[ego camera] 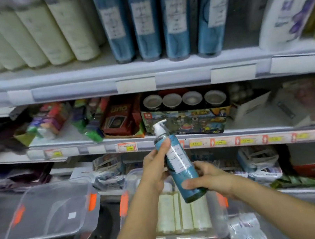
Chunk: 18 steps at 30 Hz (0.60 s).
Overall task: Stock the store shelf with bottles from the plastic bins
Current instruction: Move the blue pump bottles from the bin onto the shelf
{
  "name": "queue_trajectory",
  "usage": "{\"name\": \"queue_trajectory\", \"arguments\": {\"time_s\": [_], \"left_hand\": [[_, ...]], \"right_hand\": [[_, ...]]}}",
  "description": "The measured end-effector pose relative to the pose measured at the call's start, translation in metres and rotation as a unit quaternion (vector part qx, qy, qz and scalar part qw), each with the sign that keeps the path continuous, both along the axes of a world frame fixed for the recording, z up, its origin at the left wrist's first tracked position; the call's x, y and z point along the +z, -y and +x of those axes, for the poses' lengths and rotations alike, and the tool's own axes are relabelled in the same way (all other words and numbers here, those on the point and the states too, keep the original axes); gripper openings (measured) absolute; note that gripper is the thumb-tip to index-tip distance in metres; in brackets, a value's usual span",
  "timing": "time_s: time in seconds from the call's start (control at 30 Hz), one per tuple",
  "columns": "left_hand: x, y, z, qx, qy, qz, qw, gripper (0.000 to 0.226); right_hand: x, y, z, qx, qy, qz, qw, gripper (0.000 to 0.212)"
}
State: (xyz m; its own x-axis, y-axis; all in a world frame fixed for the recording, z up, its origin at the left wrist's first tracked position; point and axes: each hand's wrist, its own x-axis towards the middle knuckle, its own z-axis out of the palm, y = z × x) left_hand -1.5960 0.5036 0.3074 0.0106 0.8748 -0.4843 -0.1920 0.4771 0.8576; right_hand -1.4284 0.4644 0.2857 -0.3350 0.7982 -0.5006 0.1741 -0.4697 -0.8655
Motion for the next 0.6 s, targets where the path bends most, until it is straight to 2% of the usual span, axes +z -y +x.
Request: {"name": "queue_trajectory", "arguments": {"time_s": [0.1, 0.3, 0.4, 0.53, 0.6], "left_hand": [[0.034, -0.001, 0.0, -0.008, 0.014, 0.064, 0.998, 0.038], [0.092, 0.002, 0.007, -0.038, 0.005, 0.16, 0.986, 0.03], [0.119, -0.001, 0.014, -0.054, -0.001, 0.203, 0.978, 0.047], [0.154, -0.009, 0.033, -0.087, -0.003, 0.25, 0.964, 0.039], [0.169, -0.016, 0.044, -0.108, 0.001, 0.27, 0.957, 0.043]], "right_hand": [[0.031, 0.003, 0.0, -0.008, 0.031, 0.064, 0.997, 0.094], [0.085, 0.006, 0.002, -0.023, 0.052, 0.169, 0.984, 0.088], [0.105, 0.006, 0.01, -0.052, 0.058, 0.21, 0.975, 0.077], [0.131, 0.0, 0.021, -0.096, 0.062, 0.274, 0.955, 0.059], [0.144, -0.006, 0.028, -0.121, 0.065, 0.302, 0.944, 0.053]]}}
